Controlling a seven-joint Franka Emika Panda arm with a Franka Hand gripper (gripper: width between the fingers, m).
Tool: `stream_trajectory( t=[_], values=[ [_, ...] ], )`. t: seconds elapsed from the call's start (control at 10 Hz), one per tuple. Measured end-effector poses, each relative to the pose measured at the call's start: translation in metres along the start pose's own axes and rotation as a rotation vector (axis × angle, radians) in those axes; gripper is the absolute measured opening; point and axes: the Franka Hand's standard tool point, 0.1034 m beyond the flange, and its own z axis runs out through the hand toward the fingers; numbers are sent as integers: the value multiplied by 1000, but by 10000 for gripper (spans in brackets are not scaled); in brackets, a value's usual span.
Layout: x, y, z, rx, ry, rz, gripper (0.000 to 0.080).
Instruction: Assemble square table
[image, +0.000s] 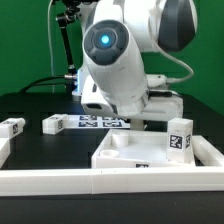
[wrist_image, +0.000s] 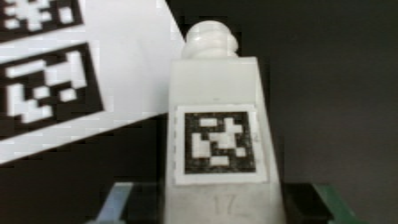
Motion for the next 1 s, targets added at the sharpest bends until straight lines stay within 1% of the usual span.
stream_trajectory(
  t=[0.2,0.3,0.4,0.5,0.6,0.7,0.8,0.9,1.0],
  values=[
    [-15,2,-21,18,-15,-3,290],
    [-24,2,-36,25,-23,-7,291],
    [-28,0,-50,16,8,-22,291],
    [-25,0,-51,16,24,-23,291],
    [-16,-3,-54,19,105,-26,291],
    [-16,-4,-59,22,209,-42,291],
    [-21,0,-64,26,249,-64,291],
    [-21,0,-77,30,320,-78,291],
    [-21,0,-87,32,367,-90,291]
  ],
)
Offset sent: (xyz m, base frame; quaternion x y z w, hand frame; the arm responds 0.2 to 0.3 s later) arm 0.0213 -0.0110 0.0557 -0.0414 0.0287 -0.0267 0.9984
